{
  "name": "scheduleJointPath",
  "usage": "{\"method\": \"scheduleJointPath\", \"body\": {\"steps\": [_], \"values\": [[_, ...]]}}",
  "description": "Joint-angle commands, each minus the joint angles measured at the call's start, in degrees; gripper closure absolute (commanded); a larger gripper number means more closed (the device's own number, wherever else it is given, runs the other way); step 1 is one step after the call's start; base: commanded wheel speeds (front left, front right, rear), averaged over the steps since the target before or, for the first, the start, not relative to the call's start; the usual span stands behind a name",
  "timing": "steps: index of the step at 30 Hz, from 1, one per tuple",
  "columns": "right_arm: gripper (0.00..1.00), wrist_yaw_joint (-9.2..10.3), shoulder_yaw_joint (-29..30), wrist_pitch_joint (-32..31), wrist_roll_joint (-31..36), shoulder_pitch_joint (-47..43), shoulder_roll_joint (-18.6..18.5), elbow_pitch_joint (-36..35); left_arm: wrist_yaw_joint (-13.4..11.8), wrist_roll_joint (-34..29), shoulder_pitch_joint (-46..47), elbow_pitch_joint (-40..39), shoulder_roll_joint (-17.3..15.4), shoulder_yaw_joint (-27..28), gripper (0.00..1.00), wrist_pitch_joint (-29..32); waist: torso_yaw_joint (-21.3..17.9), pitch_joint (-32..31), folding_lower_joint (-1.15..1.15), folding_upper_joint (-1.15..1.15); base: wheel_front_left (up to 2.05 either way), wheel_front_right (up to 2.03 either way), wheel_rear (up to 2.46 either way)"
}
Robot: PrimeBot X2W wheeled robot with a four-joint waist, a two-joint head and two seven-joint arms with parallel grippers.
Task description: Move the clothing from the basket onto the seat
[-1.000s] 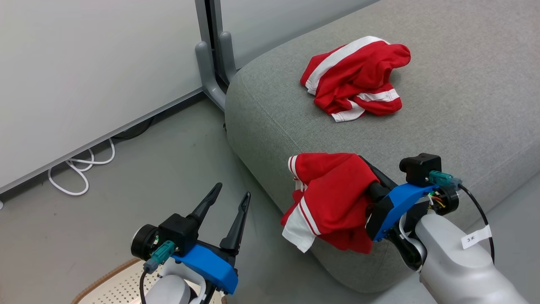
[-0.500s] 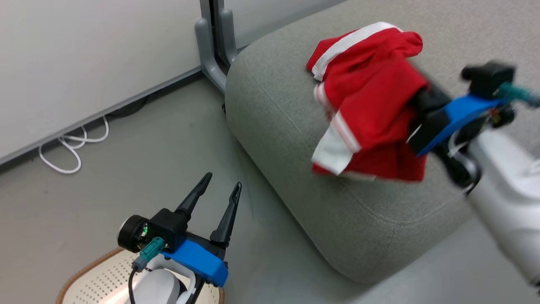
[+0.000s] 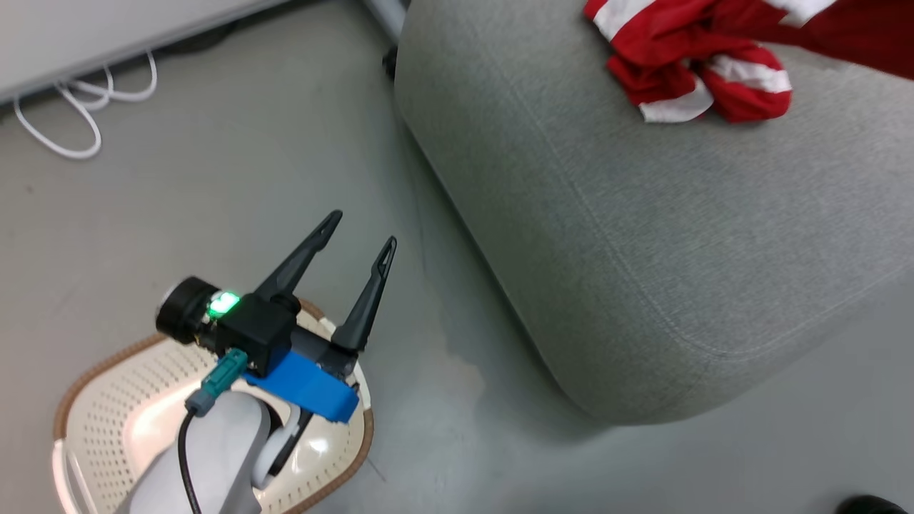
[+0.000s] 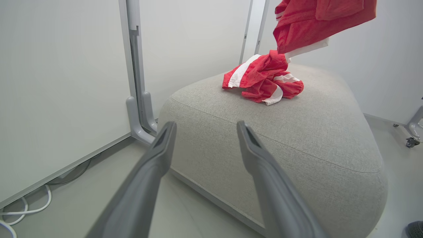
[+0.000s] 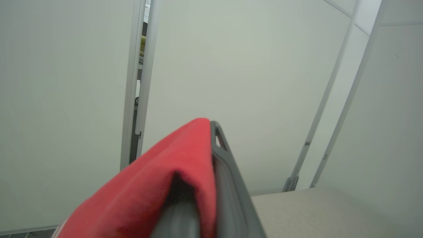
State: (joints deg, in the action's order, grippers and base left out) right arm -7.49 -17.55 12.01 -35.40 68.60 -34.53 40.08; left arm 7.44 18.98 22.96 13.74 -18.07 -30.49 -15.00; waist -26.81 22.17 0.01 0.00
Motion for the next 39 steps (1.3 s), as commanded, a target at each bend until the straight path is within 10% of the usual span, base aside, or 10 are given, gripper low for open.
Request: {"method": "scheduleJointPath", "body": {"steps": [1, 17, 37, 39], "values": [[1.00, -0.01, 1.27, 0.56, 0.70, 1.05, -0.40, 0.20, 0.08, -0.54, 1.56, -0.79, -0.69, -0.34, 0.00, -0.27, 1.56, 4.71, -0.01, 0.00, 0.00, 0.00, 0.00], [1.00, -0.01, 23.50, 3.22, 14.58, -5.28, 8.02, 5.53, -0.21, -2.53, 8.43, -10.42, -7.86, -1.18, 0.00, 2.16, 3.05, 19.25, -0.01, 0.00, 0.00, 0.00, 0.00], [1.00, -0.01, 29.17, 3.25, 18.57, -6.53, 16.63, 11.90, -2.34, -1.96, 6.96, -13.71, -9.62, -0.63, 0.00, 2.47, 4.20, 21.59, -0.01, 0.00, 0.00, 0.00, 0.00], [0.41, -0.01, 28.88, 3.25, 18.47, -6.72, 16.36, 12.22, -2.33, -1.91, 6.98, -13.39, -9.35, -0.85, 0.00, 2.32, 4.29, 21.27, -0.01, 0.00, 0.00, 0.00, 0.00]]}}
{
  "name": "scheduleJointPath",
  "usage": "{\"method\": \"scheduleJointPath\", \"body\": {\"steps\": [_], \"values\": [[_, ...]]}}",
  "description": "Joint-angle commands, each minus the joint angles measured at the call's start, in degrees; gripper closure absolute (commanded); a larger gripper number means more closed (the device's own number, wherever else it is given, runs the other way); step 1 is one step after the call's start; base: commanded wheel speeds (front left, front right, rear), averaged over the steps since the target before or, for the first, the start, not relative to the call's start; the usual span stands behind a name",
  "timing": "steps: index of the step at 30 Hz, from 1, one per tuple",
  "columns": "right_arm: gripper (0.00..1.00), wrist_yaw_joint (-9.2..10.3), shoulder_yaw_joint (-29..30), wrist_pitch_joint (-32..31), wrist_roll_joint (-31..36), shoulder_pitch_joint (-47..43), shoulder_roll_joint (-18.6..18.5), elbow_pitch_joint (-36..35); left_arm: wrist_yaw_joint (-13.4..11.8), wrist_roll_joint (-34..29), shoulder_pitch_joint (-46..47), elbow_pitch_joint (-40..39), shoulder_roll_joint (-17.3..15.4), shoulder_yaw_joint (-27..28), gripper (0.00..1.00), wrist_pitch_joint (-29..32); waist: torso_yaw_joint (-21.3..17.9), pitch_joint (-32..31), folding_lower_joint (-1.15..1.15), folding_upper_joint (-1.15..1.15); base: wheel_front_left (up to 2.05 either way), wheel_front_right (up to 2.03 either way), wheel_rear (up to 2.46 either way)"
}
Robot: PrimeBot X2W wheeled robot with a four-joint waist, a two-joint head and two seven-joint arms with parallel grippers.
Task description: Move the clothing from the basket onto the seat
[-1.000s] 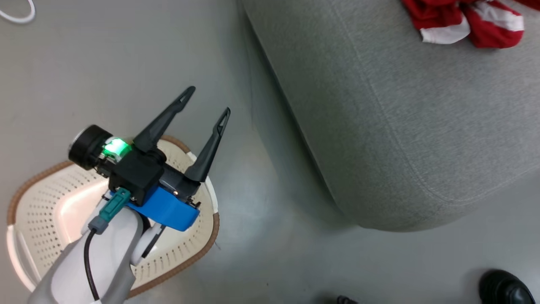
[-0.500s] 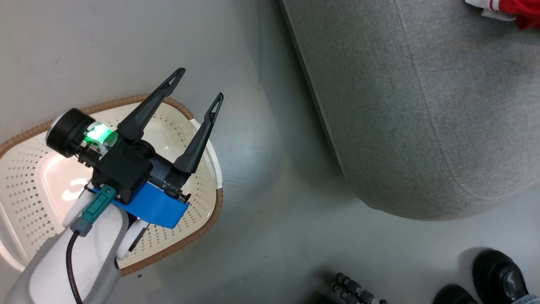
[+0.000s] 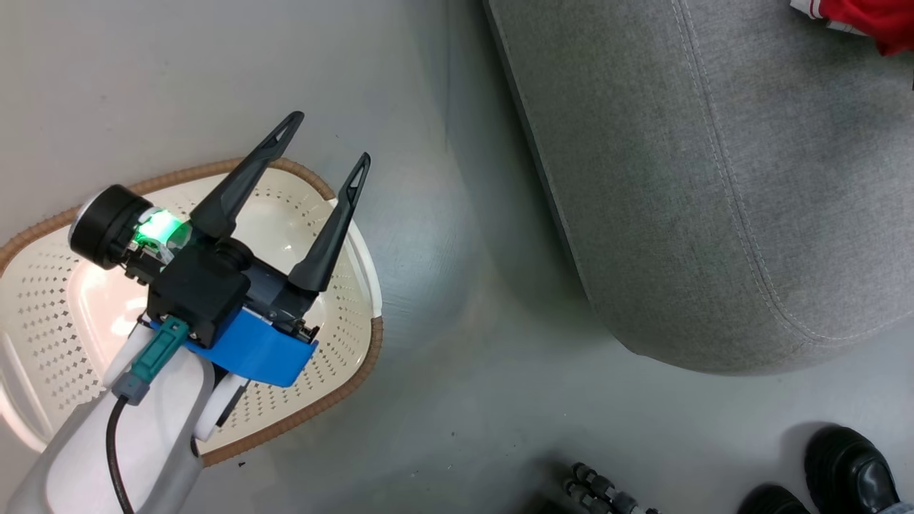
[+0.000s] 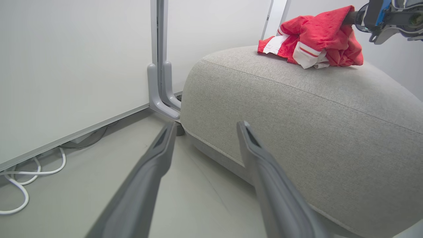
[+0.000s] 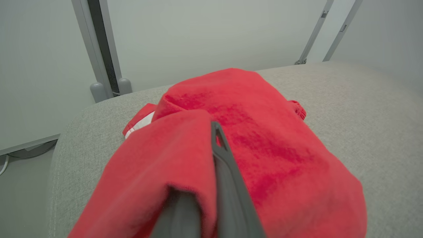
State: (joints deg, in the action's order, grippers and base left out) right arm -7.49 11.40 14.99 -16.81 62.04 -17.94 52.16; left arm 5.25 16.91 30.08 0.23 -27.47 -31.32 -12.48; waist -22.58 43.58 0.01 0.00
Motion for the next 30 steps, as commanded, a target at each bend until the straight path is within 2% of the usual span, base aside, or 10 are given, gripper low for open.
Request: {"method": "scheduleJointPath", "body": {"steps": [1, 12, 17, 30], "values": [[0.00, -0.01, -0.19, 0.27, -0.26, -0.26, -0.19, 0.48, -0.14, 0.18, -0.18, 0.35, 0.17, -0.11, 0.00, -0.34, 0.10, -0.34, -0.01, 0.00, 0.00, 0.00, 0.00], [0.00, -0.01, -2.82, 0.26, 1.31, -2.90, -1.68, -0.02, 0.23, 0.80, -0.02, 3.77, 2.54, -1.53, 0.00, -1.78, 0.94, -4.09, -0.01, 0.00, 0.00, 0.00, 0.00], [0.00, -0.01, -5.17, 0.26, 1.27, -5.39, -3.09, -0.43, 0.58, 1.49, -0.49, 6.84, 4.95, -2.29, 0.00, -2.40, 2.24, -7.72, -0.01, 0.00, 0.00, 0.00, 0.00], [0.00, -0.01, -13.97, -0.43, -6.49, -17.64, -6.09, -7.37, 1.63, 1.33, -5.88, 12.09, 12.83, 1.11, 0.00, -2.78, 7.84, -19.63, -0.01, 0.00, 0.00, 0.00, 0.00]]}}
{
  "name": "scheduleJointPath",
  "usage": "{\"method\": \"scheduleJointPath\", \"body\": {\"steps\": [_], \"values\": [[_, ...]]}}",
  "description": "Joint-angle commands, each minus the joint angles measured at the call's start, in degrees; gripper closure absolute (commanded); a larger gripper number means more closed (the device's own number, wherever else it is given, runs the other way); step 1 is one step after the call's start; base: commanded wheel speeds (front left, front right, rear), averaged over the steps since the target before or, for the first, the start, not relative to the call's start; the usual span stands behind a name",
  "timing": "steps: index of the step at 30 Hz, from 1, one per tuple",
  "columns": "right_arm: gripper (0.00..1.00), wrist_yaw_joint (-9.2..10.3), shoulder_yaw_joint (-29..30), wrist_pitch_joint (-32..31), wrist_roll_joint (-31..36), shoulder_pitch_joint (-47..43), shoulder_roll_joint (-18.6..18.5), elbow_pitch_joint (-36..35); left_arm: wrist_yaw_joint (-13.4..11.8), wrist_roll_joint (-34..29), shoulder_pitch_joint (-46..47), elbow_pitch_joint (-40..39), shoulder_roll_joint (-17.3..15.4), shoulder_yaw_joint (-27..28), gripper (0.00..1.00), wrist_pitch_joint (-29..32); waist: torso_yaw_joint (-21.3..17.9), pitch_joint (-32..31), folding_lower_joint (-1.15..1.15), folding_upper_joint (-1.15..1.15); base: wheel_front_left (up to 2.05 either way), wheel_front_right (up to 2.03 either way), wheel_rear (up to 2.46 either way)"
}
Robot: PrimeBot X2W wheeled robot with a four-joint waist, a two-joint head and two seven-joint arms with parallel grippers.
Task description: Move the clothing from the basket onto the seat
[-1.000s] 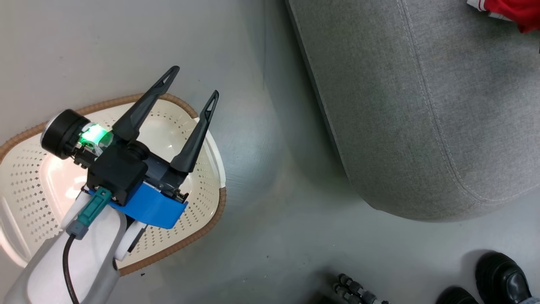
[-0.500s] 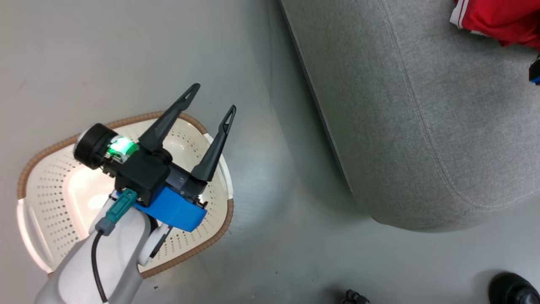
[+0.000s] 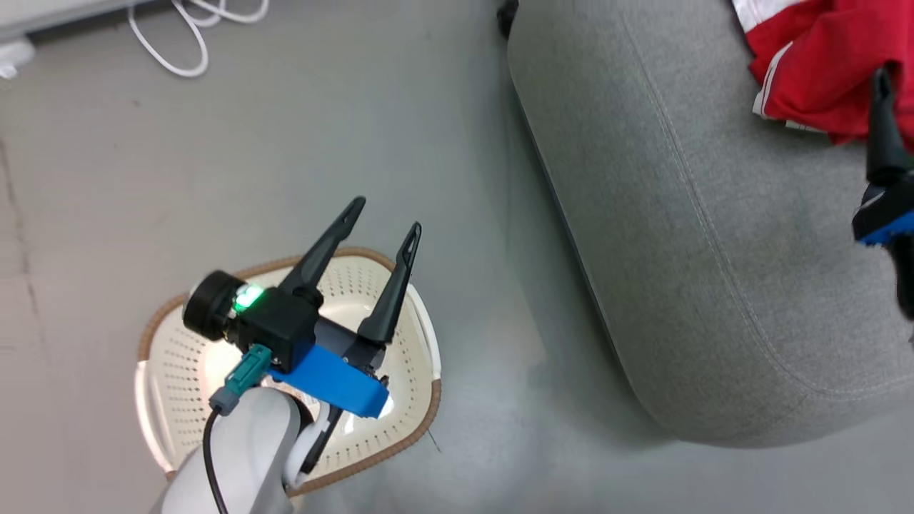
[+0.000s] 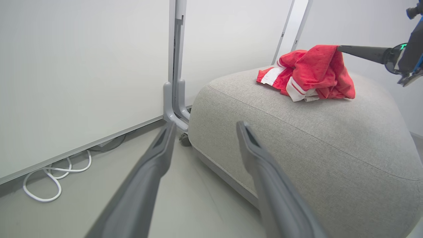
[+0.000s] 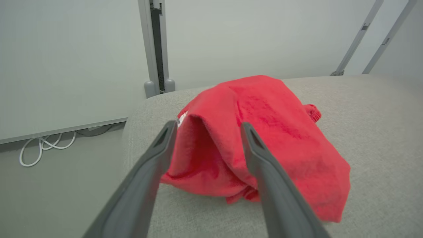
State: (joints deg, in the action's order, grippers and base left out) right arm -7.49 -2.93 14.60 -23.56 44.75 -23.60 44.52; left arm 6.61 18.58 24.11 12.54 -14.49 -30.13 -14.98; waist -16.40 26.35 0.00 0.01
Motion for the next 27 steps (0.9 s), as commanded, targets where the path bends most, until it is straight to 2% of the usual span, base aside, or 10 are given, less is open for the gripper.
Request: {"method": "scheduleJointPath", "body": {"steps": [1, 7, 14, 24, 27], "values": [[0.00, -0.01, -0.36, -0.21, -0.37, -1.46, -0.65, -0.66, 0.38, -0.38, -0.78, 0.25, 0.44, 0.44, 0.00, -0.28, 2.01, -3.55, 0.00, -0.01, 0.00, 0.00, 0.00], [0.00, -0.01, -3.45, -1.20, -3.31, -8.84, -1.54, -6.09, 0.69, -0.54, -5.32, 1.68, 3.80, 4.51, 0.00, -0.28, 4.71, -10.54, 0.00, -0.01, 0.00, 0.00, 0.00], [0.00, -0.01, -0.54, -2.29, -4.09, -19.08, -1.45, -12.76, 1.01, -1.29, -10.42, 2.92, 6.90, 8.98, 0.00, -0.29, 8.86, -17.17, 0.00, -0.01, 0.00, 0.00, 0.00], [0.00, -0.01, 4.37, -6.52, 0.95, -33.11, 2.90, -24.80, 0.90, -0.41, -16.23, 3.80, 7.81, 12.97, 0.00, -0.28, 14.54, -23.27, 0.00, -0.01, 0.00, 0.00, 0.00], [0.00, -0.01, 5.56, -7.76, 2.90, -36.54, 5.78, -28.85, 0.90, 0.14, -17.39, 4.13, 7.48, 14.10, 0.00, -0.28, 16.09, -24.54, 0.00, -0.01, 0.00, 0.00, 0.00]]}}
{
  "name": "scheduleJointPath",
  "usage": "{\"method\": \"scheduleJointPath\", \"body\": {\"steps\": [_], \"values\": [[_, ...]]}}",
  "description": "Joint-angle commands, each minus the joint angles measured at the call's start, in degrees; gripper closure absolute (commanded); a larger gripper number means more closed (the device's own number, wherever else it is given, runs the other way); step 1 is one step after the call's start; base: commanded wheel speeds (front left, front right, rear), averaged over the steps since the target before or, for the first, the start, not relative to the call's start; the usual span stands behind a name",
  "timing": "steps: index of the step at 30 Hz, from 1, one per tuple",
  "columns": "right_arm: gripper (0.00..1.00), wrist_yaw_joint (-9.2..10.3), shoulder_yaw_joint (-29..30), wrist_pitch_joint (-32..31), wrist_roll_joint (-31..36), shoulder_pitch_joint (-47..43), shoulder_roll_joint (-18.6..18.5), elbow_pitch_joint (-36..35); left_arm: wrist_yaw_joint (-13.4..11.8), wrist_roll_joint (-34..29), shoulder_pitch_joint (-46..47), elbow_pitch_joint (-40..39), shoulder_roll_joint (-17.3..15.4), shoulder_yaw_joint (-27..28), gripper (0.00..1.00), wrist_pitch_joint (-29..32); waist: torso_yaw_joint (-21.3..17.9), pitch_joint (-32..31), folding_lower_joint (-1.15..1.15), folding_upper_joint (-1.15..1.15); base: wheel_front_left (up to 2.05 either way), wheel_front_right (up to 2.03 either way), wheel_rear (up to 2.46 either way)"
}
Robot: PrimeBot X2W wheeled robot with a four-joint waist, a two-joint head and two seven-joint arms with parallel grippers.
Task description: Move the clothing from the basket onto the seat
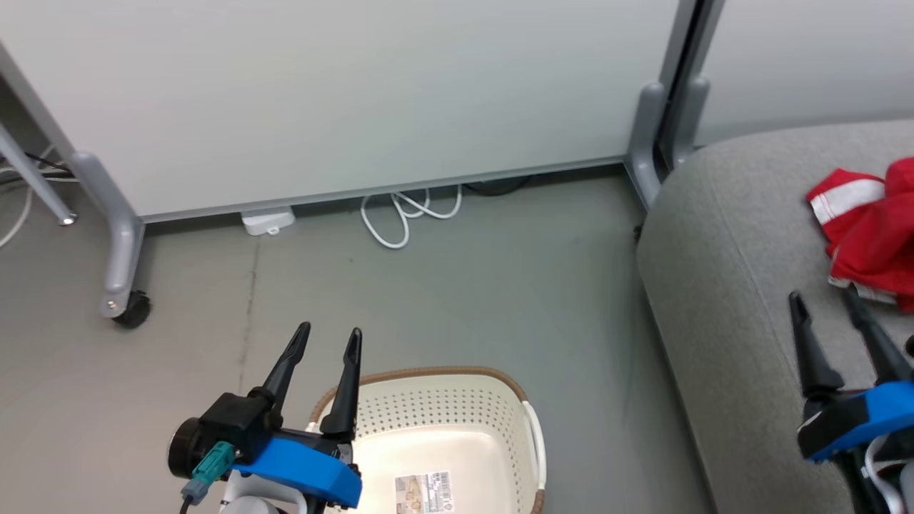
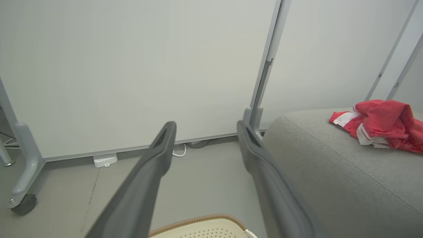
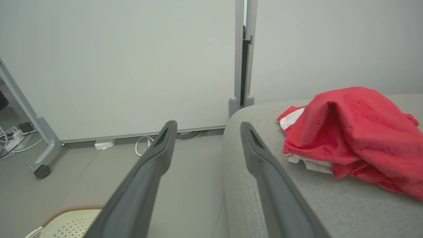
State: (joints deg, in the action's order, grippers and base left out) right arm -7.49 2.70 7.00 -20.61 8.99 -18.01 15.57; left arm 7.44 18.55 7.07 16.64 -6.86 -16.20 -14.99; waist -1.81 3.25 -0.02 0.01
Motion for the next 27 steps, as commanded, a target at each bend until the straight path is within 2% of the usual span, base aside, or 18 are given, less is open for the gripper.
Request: {"method": "scheduleJointPath", "body": {"steps": [1, 10, 19, 27], "values": [[0.00, -0.01, 0.07, -0.48, 0.69, -1.79, 0.86, -1.23, 0.07, 0.10, -0.58, 0.20, -0.36, 0.50, 0.00, -0.27, 2.02, -1.78, 0.02, -0.01, 0.00, 0.00, 0.00], [0.00, -0.01, -0.71, -1.38, 4.62, -8.10, 6.01, -8.77, 0.08, 1.32, -0.98, 3.51, -0.95, 4.49, 0.00, -0.27, 6.03, -4.22, 0.02, -0.01, 0.00, 0.00, 0.00], [0.00, -0.01, -1.07, -0.51, 6.53, -9.80, 9.58, -8.51, 0.08, 2.04, -0.86, 6.02, -0.96, 7.34, 0.00, -0.27, 8.49, -5.30, 0.02, -0.01, 0.00, 0.00, 0.00], [0.00, -0.01, -1.24, -0.08, 7.55, -9.55, 10.08, -7.69, 0.08, 2.40, -1.96, 7.04, -0.91, 7.94, 0.00, -0.23, 8.35, -5.27, 0.02, -0.01, 0.00, 0.00, 0.00]]}}
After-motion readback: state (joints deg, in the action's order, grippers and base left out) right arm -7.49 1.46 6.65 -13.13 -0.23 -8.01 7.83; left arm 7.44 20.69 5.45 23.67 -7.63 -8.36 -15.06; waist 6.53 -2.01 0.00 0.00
